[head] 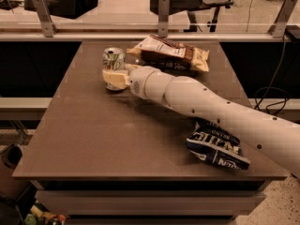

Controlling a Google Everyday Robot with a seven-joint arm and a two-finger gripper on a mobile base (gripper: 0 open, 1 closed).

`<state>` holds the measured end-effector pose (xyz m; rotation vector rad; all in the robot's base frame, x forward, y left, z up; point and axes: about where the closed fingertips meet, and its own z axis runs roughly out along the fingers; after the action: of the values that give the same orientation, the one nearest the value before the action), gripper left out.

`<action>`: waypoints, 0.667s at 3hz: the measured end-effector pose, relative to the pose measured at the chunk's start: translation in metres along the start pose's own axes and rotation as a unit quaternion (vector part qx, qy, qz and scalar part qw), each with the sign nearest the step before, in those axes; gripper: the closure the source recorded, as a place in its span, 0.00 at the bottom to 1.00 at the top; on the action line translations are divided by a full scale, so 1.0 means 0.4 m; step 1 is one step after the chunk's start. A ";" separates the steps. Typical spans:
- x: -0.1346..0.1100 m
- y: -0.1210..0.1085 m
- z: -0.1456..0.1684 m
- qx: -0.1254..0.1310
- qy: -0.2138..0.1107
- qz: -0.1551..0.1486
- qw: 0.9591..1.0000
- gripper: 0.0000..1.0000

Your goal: Place 7up can upright

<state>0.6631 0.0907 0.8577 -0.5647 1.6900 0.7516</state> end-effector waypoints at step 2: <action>-0.003 0.005 0.002 -0.001 0.000 0.000 1.000 0.38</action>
Offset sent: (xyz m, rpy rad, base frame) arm 0.0000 0.0001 0.0011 0.0000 0.0000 0.0001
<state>0.6626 0.0926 0.8590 -0.5671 1.6892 0.7537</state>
